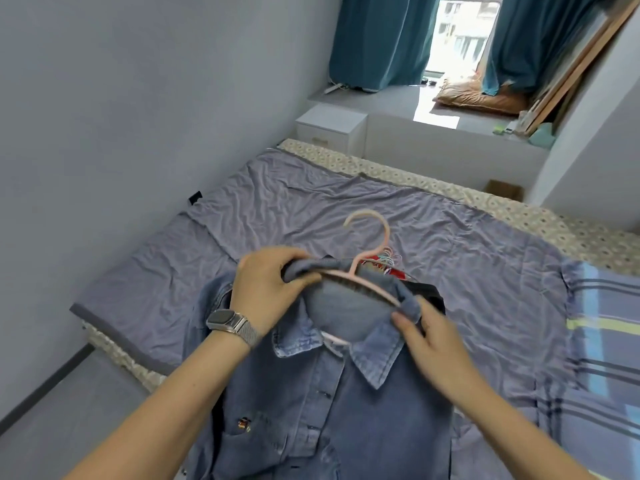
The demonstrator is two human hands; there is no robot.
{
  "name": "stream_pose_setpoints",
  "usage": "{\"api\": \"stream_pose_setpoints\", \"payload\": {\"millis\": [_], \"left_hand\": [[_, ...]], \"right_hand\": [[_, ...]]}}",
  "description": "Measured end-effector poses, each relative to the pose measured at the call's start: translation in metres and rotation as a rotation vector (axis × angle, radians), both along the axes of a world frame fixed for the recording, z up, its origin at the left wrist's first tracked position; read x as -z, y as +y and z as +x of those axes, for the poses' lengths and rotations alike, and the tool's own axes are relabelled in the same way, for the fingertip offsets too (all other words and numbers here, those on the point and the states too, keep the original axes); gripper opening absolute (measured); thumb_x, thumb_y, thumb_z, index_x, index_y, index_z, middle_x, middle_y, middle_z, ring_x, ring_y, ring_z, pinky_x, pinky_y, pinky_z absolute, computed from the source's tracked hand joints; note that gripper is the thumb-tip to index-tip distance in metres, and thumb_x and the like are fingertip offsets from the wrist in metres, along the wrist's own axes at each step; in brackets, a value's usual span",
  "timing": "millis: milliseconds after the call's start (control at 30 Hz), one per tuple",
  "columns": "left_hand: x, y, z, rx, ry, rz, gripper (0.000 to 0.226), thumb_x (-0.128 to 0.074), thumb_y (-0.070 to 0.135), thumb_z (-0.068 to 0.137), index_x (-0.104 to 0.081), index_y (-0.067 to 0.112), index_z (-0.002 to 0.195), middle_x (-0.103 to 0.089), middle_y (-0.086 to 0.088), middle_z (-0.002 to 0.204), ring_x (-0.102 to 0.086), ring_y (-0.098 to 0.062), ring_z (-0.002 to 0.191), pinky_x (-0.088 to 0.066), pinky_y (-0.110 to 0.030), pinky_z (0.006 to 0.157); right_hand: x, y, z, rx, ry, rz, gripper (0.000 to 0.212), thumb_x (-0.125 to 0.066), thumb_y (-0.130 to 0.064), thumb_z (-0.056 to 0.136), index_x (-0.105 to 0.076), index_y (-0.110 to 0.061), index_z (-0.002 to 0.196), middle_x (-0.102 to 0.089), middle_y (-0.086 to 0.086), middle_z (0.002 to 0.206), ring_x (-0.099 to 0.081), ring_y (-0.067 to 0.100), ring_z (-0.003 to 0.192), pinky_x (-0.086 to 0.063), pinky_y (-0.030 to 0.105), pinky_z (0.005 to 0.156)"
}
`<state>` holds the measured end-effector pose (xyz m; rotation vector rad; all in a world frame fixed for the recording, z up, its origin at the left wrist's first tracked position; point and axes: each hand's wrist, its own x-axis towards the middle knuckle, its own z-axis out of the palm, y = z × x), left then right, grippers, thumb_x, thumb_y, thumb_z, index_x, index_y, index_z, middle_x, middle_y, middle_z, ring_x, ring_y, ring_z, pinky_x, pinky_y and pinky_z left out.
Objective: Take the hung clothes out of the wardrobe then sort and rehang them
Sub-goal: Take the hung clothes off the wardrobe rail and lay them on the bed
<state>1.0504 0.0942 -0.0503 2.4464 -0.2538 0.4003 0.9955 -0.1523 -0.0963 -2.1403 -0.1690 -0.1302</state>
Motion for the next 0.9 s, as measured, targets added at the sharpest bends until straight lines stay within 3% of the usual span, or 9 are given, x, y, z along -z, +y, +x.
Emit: {"api": "stream_pose_setpoints", "payload": {"millis": [100,200,267,333,433,533,667,800,900], "left_hand": [[-0.002,0.014,0.011,0.002,-0.036,0.06,0.059,-0.065,0.055,0.068,-0.058,0.024,0.118,-0.058,0.012,0.114,-0.05,-0.007,0.107,-0.036,-0.023,0.094],[0.019,0.036,0.001,-0.031,0.061,0.041,0.056,-0.052,0.053,0.077,-0.056,0.016,0.119,-0.058,0.004,0.115,-0.053,-0.011,0.106,-0.032,-0.016,0.094],[0.041,0.048,-0.013,-0.085,0.115,0.027,0.045,-0.054,0.043,0.081,-0.059,0.012,0.114,-0.06,0.001,0.108,-0.056,-0.013,0.1,-0.031,-0.008,0.087],[0.06,0.058,-0.031,-0.127,0.186,0.024,0.03,-0.061,0.027,0.083,-0.061,0.013,0.11,-0.058,0.004,0.103,-0.056,-0.012,0.097,-0.029,0.0,0.082],[0.087,0.074,-0.057,-0.158,0.31,0.074,0.024,-0.061,0.02,0.086,-0.06,0.022,0.11,-0.054,0.011,0.103,-0.053,-0.005,0.095,-0.033,-0.004,0.082],[0.102,0.092,-0.082,-0.223,0.402,0.086,0.024,-0.061,0.021,0.085,-0.059,0.026,0.108,-0.054,0.012,0.102,-0.05,-0.001,0.09,-0.039,-0.017,0.082],[0.099,0.121,-0.122,-0.359,0.439,0.067,0.022,-0.061,0.02,0.084,-0.061,0.025,0.106,-0.054,0.011,0.1,-0.052,-0.004,0.087,-0.047,-0.025,0.085],[0.078,0.165,-0.187,-0.517,0.396,-0.001,0.019,-0.06,0.018,0.085,-0.062,0.026,0.102,-0.057,0.008,0.1,-0.056,-0.007,0.089,-0.046,-0.023,0.082],[0.065,0.201,-0.253,-0.647,0.368,-0.054,0.022,-0.059,0.017,0.083,-0.055,0.035,0.095,-0.057,0.009,0.098,-0.057,-0.005,0.086,-0.046,-0.022,0.08]], "right_hand": [[-0.014,-0.02,0.056,0.045,-0.026,-0.089,0.014,-0.058,-0.018,0.093,-0.051,-0.028,0.086,-0.053,-0.017,0.067,-0.052,-0.001,0.064,-0.034,0.016,0.057],[0.002,-0.039,0.126,0.149,-0.044,-0.263,0.014,-0.055,-0.027,0.095,-0.05,-0.018,0.086,-0.062,0.008,0.081,-0.057,0.031,0.082,-0.03,0.033,0.064],[0.032,-0.052,0.17,0.233,0.127,-0.44,0.035,-0.058,-0.034,0.092,-0.05,-0.005,0.109,-0.059,0.024,0.112,-0.055,0.041,0.105,-0.042,0.041,0.08],[0.069,-0.054,0.193,0.211,0.365,-0.771,0.065,-0.061,-0.042,0.087,-0.035,-0.004,0.132,-0.046,0.025,0.133,-0.045,0.043,0.121,-0.04,0.051,0.098],[0.104,-0.013,0.175,-0.073,0.526,-1.042,0.06,-0.056,-0.038,0.088,-0.034,-0.014,0.138,-0.039,0.015,0.14,-0.04,0.038,0.128,-0.036,0.05,0.104],[0.123,0.057,0.127,-0.449,0.557,-1.071,0.049,-0.05,-0.03,0.089,-0.046,-0.021,0.137,-0.044,0.009,0.14,-0.043,0.031,0.128,-0.041,0.046,0.102],[0.122,0.144,0.076,-0.601,0.534,-1.0,0.038,-0.047,-0.018,0.087,-0.057,-0.014,0.124,-0.058,0.006,0.126,-0.055,0.027,0.112,-0.049,0.038,0.092],[0.084,0.232,0.022,-0.762,0.359,-0.894,0.034,-0.042,-0.031,0.095,-0.059,-0.013,0.119,-0.062,0.008,0.117,-0.058,0.027,0.106,-0.046,0.034,0.08],[0.057,0.293,-0.034,-0.893,0.218,-0.787,0.035,-0.04,-0.038,0.097,-0.059,-0.009,0.104,-0.064,0.011,0.105,-0.059,0.03,0.098,-0.046,0.036,0.075]]}}
